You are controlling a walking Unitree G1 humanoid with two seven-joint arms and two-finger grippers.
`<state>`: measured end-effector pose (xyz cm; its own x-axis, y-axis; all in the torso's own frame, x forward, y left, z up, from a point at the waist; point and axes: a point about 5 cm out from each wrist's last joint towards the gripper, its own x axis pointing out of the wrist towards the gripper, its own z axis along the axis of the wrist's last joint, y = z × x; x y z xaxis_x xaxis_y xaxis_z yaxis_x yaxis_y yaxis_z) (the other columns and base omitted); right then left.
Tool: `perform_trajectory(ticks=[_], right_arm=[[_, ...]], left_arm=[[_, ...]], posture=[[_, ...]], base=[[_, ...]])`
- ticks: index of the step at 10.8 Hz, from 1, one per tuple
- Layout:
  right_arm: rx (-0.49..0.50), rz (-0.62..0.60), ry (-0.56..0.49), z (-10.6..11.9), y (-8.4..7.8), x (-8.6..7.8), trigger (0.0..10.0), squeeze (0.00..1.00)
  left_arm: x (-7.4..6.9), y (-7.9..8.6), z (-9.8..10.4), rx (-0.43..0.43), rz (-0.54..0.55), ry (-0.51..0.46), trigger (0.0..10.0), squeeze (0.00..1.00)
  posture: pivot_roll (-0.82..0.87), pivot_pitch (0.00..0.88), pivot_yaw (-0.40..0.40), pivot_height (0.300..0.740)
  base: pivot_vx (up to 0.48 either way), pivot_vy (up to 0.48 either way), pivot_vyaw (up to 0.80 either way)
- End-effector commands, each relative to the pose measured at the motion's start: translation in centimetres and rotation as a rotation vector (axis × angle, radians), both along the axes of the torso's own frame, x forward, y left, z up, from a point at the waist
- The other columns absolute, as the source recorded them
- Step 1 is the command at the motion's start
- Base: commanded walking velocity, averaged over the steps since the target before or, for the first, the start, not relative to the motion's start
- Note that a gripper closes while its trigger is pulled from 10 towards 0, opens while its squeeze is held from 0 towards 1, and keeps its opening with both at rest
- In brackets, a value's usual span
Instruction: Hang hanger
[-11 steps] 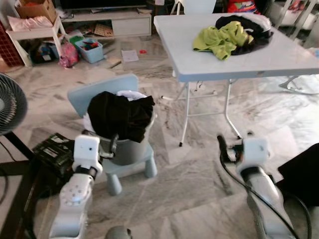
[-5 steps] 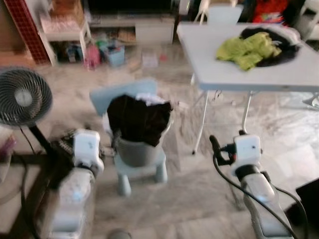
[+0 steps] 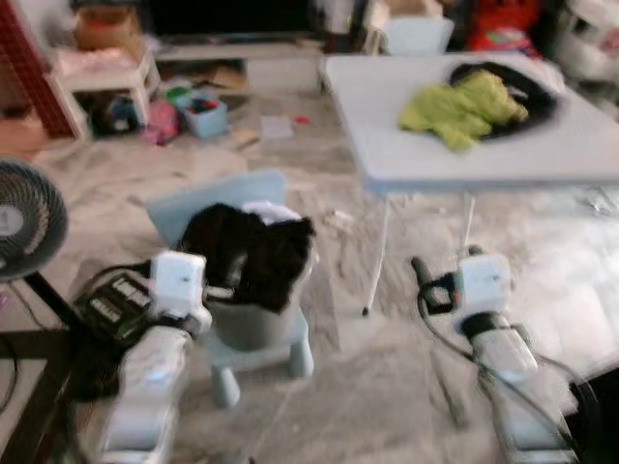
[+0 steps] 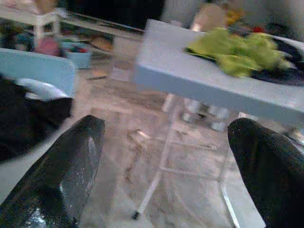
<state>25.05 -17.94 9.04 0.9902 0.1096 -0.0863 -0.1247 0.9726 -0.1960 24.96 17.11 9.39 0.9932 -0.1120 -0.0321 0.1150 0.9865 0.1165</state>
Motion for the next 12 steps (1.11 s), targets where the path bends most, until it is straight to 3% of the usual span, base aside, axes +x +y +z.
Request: perform_trajectory(ticks=[1,5,6,9,12], right_arm=[[-0.016,-0.007,-0.026,0.7,-0.3,0.3,10.0,0.00],[-0.047,0.033,-0.058,1.3,0.6,1.2,10.0,0.00],[-0.088,0.056,-0.059,1.3,0.8,1.3,10.0,0.00],[-0.075,0.052,-0.063,1.3,0.8,1.4,10.0,0.00],[-0.072,0.045,-0.063,1.2,0.9,1.5,10.0,0.00]], left_arm=[[0.2,-0.2,0.2,0.000,0.001,-0.007,10.0,0.00],[0.5,-0.4,0.3,-0.007,0.019,-0.015,10.0,0.00],[0.6,-0.4,0.3,-0.012,0.026,-0.016,10.0,0.00],[0.7,-0.6,0.1,-0.015,0.028,-0.011,10.0,0.00],[0.8,-0.7,0.0,-0.017,0.029,-0.002,10.0,0.00]], posture=[[-0.01,0.000,-0.059,0.740],[-0.01,0.000,-0.068,0.740],[-0.01,0.000,-0.073,0.740],[-0.02,0.000,-0.076,0.740],[-0.02,0.000,-0.073,0.740]], base=[[0.315,0.000,0.00],[0.331,0.000,0.00],[0.356,0.000,0.80],[0.326,0.000,0.70],[0.361,0.000,0.00]])
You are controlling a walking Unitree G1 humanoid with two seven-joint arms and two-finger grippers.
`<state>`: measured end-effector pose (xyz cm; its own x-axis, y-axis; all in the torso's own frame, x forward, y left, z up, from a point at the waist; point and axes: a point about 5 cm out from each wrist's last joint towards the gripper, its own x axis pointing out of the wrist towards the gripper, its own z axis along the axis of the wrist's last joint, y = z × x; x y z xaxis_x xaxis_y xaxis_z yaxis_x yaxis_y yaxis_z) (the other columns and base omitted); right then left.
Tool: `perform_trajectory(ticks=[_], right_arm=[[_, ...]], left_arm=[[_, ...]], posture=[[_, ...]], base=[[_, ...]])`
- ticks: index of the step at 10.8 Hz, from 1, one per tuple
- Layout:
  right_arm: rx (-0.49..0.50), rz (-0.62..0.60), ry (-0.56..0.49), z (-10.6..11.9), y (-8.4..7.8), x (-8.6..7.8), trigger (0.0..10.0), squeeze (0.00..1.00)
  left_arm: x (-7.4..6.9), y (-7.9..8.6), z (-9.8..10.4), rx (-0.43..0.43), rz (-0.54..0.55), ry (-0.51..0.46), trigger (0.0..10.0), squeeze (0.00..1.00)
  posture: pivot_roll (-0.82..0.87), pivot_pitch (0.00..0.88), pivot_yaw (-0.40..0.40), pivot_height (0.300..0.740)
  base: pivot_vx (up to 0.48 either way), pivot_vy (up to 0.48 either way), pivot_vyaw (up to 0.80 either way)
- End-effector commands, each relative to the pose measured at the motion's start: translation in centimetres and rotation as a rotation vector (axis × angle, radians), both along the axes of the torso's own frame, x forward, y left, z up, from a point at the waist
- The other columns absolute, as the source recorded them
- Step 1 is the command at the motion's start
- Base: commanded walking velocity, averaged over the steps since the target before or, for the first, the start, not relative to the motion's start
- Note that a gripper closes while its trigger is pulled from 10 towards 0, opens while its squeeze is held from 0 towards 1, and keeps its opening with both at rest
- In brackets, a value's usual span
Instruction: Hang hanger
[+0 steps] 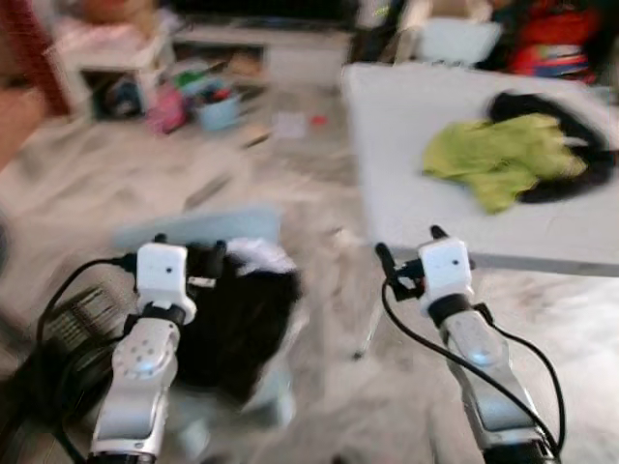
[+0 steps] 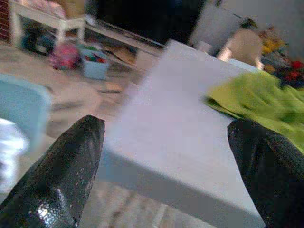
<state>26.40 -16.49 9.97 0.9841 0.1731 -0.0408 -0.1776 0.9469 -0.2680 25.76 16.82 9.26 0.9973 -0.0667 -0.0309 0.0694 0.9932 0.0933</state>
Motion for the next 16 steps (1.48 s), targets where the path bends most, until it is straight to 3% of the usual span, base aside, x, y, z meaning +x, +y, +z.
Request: perform_trajectory(ticks=[1,4,5,6,8,9,11,14,16], right_arm=[[-0.002,-0.024,-0.009,0.3,-0.6,0.1,10.0,0.00],[-0.003,-0.021,-0.012,0.3,-0.3,0.1,10.0,0.00],[-0.005,-0.021,-0.012,0.2,-0.4,0.1,10.0,0.00],[-0.008,-0.022,-0.015,0.3,-0.4,0.2,10.0,0.00],[0.002,-0.010,-0.010,0.4,-0.3,0.0,10.0,0.00],[-0.018,-0.016,0.001,0.1,-0.7,-0.4,10.0,0.00],[-0.030,-0.016,0.005,0.0,-0.8,-0.8,10.0,0.00],[-0.051,-0.017,0.003,0.6,-1.2,-1.2,10.0,0.00],[-0.098,-0.001,0.038,0.6,-2.2,-3.7,10.0,0.00]], left_arm=[[0.1,-0.6,0.0,0.008,-0.015,0.008,10.0,0.00],[0.4,-1.4,-1.5,0.024,-0.109,0.152,10.0,0.00],[0.5,-1.4,-2.0,0.035,-0.110,0.198,10.0,0.00],[0.9,-1.4,-3.0,0.018,-0.104,0.305,10.0,0.00],[2.0,-1.4,-3.9,-0.049,-0.095,0.448,10.0,0.00],[2.6,-0.9,-4.5,-0.027,-0.075,0.500,10.0,0.00],[3.6,-2.3,-4.8,-0.004,-0.139,0.552,10.0,0.00],[4.2,-4.1,-6.0,0.118,-0.227,0.606,10.0,0.00],[4.3,-4.6,-6.7,0.150,-0.249,0.627,10.0,0.00]], posture=[[-0.02,0.000,-0.073,0.740],[-0.02,0.000,-0.073,0.740],[-0.02,0.000,-0.073,0.740],[-0.03,0.000,-0.073,0.740],[-0.04,0.000,-0.075,0.740],[-0.05,0.000,-0.078,0.740],[-0.07,0.018,-0.080,0.740],[-0.12,0.059,-0.078,0.740],[-0.17,0.110,-0.085,0.740]], base=[[0.000,0.000,0.00],[0.000,0.000,0.00],[0.000,0.000,0.00],[0.000,0.000,0.00],[0.000,0.000,0.00],[0.000,0.000,0.00],[0.000,0.000,0.00],[0.000,0.000,0.00],[0.000,0.000,0.00]])
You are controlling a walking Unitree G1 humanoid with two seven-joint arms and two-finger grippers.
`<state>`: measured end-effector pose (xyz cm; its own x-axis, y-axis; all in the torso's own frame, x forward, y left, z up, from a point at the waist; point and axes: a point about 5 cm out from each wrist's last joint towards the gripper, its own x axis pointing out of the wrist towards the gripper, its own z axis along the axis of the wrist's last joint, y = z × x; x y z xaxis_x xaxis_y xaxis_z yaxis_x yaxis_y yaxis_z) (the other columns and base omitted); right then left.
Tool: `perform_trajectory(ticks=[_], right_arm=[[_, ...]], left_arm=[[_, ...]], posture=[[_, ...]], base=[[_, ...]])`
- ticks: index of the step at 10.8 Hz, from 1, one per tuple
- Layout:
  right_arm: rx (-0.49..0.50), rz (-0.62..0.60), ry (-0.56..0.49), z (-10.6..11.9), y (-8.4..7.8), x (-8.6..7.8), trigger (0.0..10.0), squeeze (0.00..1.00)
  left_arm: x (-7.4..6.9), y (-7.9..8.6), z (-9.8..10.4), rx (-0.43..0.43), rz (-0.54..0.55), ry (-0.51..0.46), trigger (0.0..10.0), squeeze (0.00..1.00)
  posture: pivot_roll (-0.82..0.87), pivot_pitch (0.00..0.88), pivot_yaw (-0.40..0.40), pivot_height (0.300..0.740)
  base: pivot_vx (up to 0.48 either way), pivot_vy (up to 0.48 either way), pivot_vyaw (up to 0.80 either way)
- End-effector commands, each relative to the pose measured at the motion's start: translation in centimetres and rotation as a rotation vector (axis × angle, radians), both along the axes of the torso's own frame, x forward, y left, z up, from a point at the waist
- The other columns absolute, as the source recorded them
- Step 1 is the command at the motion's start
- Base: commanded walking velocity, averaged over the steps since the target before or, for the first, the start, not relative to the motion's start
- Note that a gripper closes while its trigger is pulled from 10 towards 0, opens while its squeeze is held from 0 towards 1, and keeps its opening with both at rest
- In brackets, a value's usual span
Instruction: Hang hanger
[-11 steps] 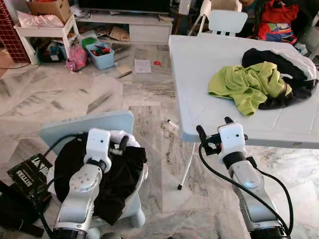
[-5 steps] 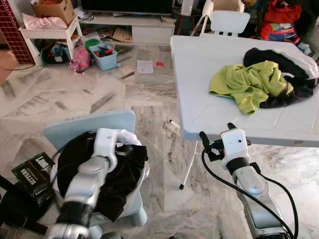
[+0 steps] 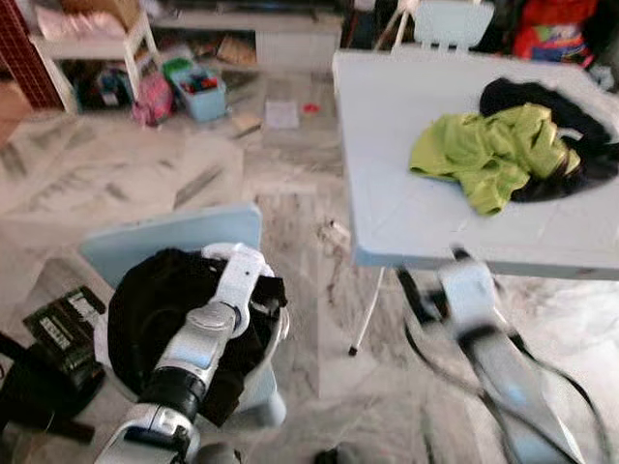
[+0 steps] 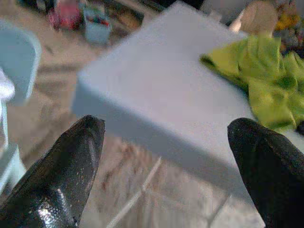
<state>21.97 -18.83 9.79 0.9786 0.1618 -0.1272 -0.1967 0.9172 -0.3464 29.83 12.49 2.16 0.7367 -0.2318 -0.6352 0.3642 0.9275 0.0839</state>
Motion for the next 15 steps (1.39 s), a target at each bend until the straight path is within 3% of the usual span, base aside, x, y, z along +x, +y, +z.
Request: perform_trajectory(ticks=[1,3,4,5,6,11,15], right_arm=[[-0.029,-0.011,0.000,0.7,-0.9,-1.0,10.0,0.00],[-0.061,-0.024,0.027,1.1,-1.8,-2.6,10.0,0.00],[-0.072,-0.022,0.027,1.6,-2.0,-2.5,10.0,0.00],[-0.074,-0.020,0.027,1.8,-2.0,-2.3,10.0,0.00],[-0.079,-0.014,0.023,2.0,-1.8,-2.1,10.0,0.00],[-0.082,-0.006,0.025,1.8,-1.5,-1.5,10.0,0.00],[-0.089,0.005,0.004,1.7,-1.1,-0.5,10.0,0.00]], left_arm=[[0.7,-0.6,0.5,0.014,-0.035,-0.031,10.0,0.00],[1.5,-1.5,0.8,-0.013,-0.042,-0.038,10.0,0.00],[1.8,-2.6,0.7,-0.036,-0.061,-0.029,10.0,0.00],[1.7,-2.8,0.4,-0.044,-0.067,-0.017,9.3,0.00],[1.8,-2.7,0.2,-0.081,-0.041,-0.027,0.0,0.00],[1.9,1.4,-0.1,-0.006,0.109,-0.077,0.0,0.00],[1.7,2.1,-0.1,-0.004,0.115,-0.092,0.0,0.00]], posture=[[-0.20,0.138,-0.092,0.740],[-0.24,0.159,-0.101,0.740],[-0.25,0.166,-0.107,0.740],[-0.25,0.170,-0.109,0.740],[-0.25,0.174,-0.111,0.740],[-0.21,0.165,-0.106,0.740],[-0.20,0.144,-0.103,0.740]], base=[[0.000,0.000,0.00],[0.000,0.000,0.00],[0.000,0.000,0.00],[0.000,0.000,0.00],[0.000,0.000,0.00],[0.000,0.000,0.00],[0.000,0.000,0.00]])
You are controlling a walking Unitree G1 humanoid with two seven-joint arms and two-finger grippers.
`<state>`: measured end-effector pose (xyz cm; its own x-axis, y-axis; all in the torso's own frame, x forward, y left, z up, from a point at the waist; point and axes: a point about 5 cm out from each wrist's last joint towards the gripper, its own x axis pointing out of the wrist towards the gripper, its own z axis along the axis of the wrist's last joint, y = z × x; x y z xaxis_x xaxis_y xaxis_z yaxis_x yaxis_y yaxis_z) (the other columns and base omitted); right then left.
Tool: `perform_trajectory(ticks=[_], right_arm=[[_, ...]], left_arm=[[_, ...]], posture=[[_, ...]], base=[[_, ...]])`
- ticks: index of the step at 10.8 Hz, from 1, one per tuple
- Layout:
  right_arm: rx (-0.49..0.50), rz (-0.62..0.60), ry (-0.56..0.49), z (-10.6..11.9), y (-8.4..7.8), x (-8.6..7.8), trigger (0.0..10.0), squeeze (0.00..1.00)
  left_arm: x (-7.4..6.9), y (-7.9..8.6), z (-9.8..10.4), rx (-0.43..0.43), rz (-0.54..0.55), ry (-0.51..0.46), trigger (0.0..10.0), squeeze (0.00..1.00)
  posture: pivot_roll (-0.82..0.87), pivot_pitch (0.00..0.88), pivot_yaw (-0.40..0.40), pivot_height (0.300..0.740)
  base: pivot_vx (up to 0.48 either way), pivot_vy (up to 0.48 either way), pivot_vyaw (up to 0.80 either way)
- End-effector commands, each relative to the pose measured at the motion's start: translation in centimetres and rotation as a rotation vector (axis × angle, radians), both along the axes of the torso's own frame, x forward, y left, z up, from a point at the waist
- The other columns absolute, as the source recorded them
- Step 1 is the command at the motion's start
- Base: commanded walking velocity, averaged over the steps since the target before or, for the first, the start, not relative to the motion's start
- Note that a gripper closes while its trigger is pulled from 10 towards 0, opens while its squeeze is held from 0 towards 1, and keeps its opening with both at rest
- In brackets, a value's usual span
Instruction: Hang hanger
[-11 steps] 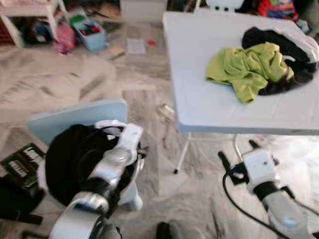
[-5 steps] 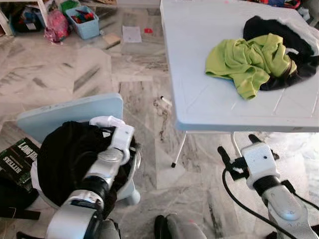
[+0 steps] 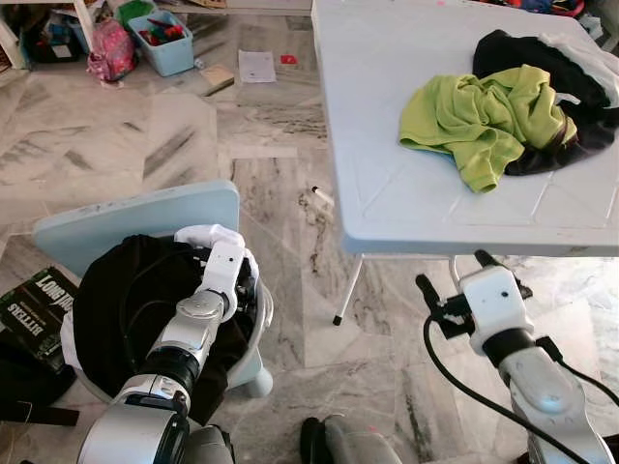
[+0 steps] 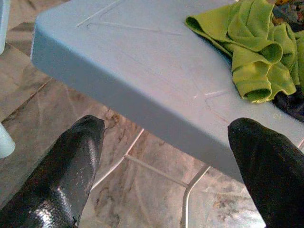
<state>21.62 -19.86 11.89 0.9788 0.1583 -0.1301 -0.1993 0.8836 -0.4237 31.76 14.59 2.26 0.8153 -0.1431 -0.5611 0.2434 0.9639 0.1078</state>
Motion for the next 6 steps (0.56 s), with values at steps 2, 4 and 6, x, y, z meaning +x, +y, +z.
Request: perform_trajectory(ticks=[2,4,6], right_arm=[[-0.011,0.008,-0.002,-0.3,0.0,0.4,10.0,0.00],[-0.031,0.021,-0.029,0.0,0.1,1.3,10.0,0.00],[-0.032,0.022,-0.037,0.0,0.1,1.7,10.0,0.00]], left_arm=[[0.1,-0.2,0.3,-0.010,0.000,-0.023,0.0,0.00],[0.1,-0.3,0.5,-0.026,-0.007,-0.037,0.0,0.00],[0.5,0.0,0.9,-0.027,0.016,-0.073,0.0,0.00]], posture=[[-0.19,0.131,-0.106,0.740],[-0.18,0.116,-0.111,0.740],[-0.18,0.106,-0.106,0.740]], base=[[0.000,0.000,0.00],[0.000,0.000,0.00],[0.000,0.000,0.00]])
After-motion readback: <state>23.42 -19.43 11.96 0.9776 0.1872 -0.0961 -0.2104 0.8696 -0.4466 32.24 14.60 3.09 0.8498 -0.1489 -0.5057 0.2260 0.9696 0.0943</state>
